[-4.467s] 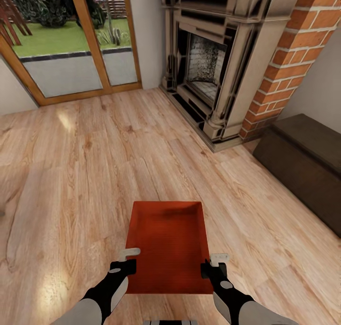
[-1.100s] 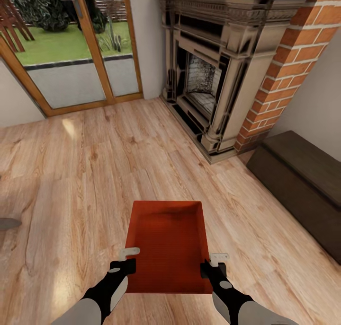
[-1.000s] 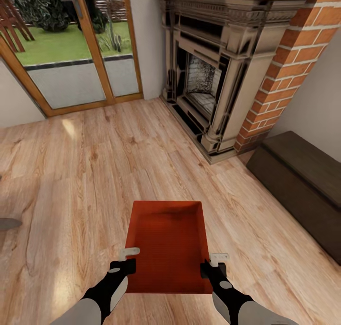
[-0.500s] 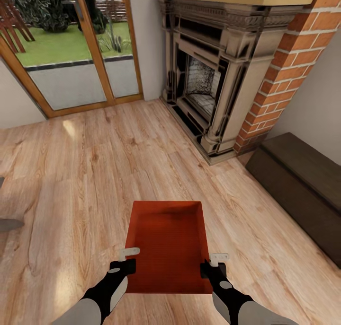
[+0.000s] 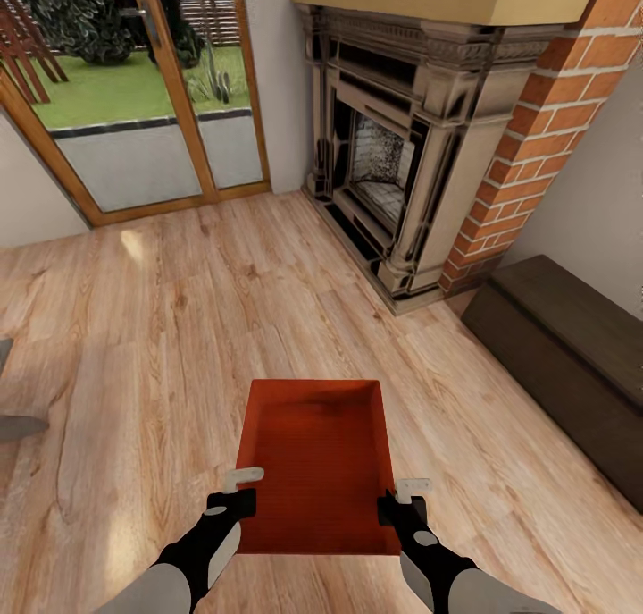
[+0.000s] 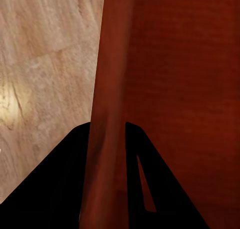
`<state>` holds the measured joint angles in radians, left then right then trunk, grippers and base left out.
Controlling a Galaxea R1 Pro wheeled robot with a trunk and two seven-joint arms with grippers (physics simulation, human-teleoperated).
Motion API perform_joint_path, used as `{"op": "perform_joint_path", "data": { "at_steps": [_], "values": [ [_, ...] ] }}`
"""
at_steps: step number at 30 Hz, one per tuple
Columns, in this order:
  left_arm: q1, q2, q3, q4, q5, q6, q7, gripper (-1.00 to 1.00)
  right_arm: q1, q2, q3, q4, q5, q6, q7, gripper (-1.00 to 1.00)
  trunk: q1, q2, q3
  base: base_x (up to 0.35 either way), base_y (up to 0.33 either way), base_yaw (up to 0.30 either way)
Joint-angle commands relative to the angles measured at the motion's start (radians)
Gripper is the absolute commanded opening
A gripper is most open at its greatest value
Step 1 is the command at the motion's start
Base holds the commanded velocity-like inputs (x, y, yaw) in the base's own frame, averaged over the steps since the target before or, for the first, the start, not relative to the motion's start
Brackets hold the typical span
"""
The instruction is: Move the two storage containers from the living room to the garage. In the garage, place one container on the floor and stack the other container on top of it (either order is fine).
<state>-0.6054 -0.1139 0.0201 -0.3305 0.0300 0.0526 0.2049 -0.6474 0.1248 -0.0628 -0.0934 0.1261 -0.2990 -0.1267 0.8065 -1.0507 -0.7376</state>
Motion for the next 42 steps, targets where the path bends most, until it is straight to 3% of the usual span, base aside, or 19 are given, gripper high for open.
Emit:
{"op": "perform_joint_path", "data": {
  "at_steps": [1, 12, 42],
  "values": [
    [0.000, -0.001, 0.014, -0.007, -0.010, 0.006, 0.007, -1.00, 0.000, 0.001, -0.014, 0.004, 0.012, 0.000, 0.001, -1.00, -0.004, 0.007, 0.004, 0.000, 0.000, 0.000],
    [0.000, 0.000, 0.014, -0.010, -0.010, 0.006, 0.007, -1.00, 0.000, 0.001, -0.014, 0.004, 0.012, 0.000, 0.001, -1.00, -0.046, 0.084, 0.056, 0.000, 0.000, 0.000],
    [-0.001, -0.001, 0.018, -0.006, -0.009, 0.007, 0.008, -1.00, 0.000, 0.001, -0.014, 0.004, 0.012, 0.000, 0.001, -1.00, -0.046, 0.084, 0.102, 0.000, 0.000, 0.000]
  ]
}}
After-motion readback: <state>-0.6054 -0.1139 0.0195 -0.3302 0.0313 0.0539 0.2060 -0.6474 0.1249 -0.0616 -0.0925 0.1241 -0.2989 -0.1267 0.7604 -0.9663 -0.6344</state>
